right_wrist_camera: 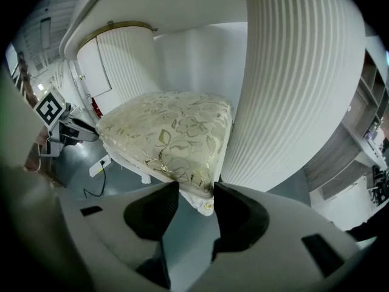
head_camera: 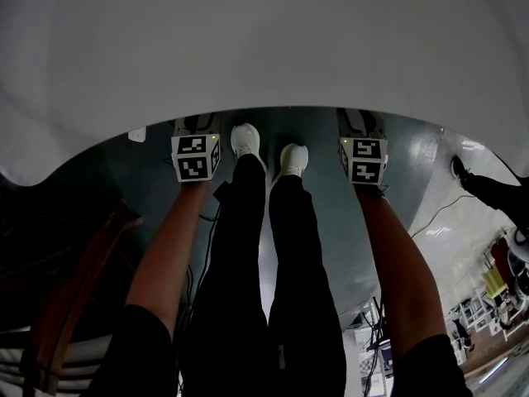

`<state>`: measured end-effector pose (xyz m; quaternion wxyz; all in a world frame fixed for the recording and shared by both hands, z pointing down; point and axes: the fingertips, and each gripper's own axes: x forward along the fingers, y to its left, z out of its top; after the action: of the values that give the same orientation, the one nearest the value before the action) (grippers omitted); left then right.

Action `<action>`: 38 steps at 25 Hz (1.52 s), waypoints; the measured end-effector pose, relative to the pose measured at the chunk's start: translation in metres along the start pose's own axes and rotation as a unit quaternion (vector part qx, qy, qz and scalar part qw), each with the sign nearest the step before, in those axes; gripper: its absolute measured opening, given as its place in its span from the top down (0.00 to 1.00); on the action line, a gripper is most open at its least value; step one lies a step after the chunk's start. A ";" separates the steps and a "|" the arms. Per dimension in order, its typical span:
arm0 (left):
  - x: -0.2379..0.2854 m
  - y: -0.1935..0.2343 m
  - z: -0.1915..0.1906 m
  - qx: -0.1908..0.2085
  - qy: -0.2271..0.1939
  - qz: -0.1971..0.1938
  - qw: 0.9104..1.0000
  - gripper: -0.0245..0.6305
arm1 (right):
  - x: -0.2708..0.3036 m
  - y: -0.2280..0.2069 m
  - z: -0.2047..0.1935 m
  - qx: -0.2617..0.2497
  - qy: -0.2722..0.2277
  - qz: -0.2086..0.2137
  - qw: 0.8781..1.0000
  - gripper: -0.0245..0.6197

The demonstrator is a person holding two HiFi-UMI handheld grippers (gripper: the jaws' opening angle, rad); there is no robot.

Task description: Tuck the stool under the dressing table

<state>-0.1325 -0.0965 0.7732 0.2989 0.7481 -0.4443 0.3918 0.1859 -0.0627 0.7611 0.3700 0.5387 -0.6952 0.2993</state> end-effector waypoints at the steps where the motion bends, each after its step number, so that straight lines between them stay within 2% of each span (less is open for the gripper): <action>1: -0.002 0.000 -0.001 -0.004 -0.005 0.004 1.000 0.74 | -0.002 0.001 0.000 -0.004 0.000 -0.002 1.000 0.66; 5: -0.014 -0.002 -0.010 -0.020 -0.016 0.008 1.000 0.74 | -0.011 0.011 0.005 0.001 -0.013 0.005 1.000 0.66; 8: -0.034 -0.003 -0.015 -0.034 -0.026 0.007 0.999 0.74 | -0.028 0.019 0.016 0.033 -0.033 0.008 0.999 0.66; 11: -0.061 -0.013 0.003 -0.045 -0.059 -0.002 0.997 0.74 | -0.061 0.022 0.043 0.074 -0.070 0.007 0.995 0.66; 16: -0.136 -0.043 0.036 -0.068 -0.097 -0.022 0.993 0.74 | -0.139 0.052 0.089 0.073 -0.123 0.030 0.989 0.66; 26: -0.311 -0.110 0.131 -0.116 -0.196 -0.054 0.972 0.74 | -0.323 0.083 0.181 0.051 -0.187 0.060 0.979 0.66; 32: -0.415 -0.131 0.170 -0.180 -0.219 -0.084 0.955 0.74 | -0.428 0.097 0.226 0.082 -0.232 0.077 0.966 0.66; 36: -0.476 -0.139 0.198 -0.176 -0.244 -0.102 0.948 0.74 | -0.479 0.109 0.236 0.110 -0.237 0.073 0.963 0.66; 38: -0.505 -0.144 0.221 -0.154 -0.266 -0.113 0.945 0.74 | -0.502 0.114 0.252 0.117 -0.245 0.071 0.960 0.66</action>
<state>-0.0827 0.0064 0.2151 0.3234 0.8156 -0.4748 0.0690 0.1006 0.0241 0.2011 0.1004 0.5842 -0.7614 0.2625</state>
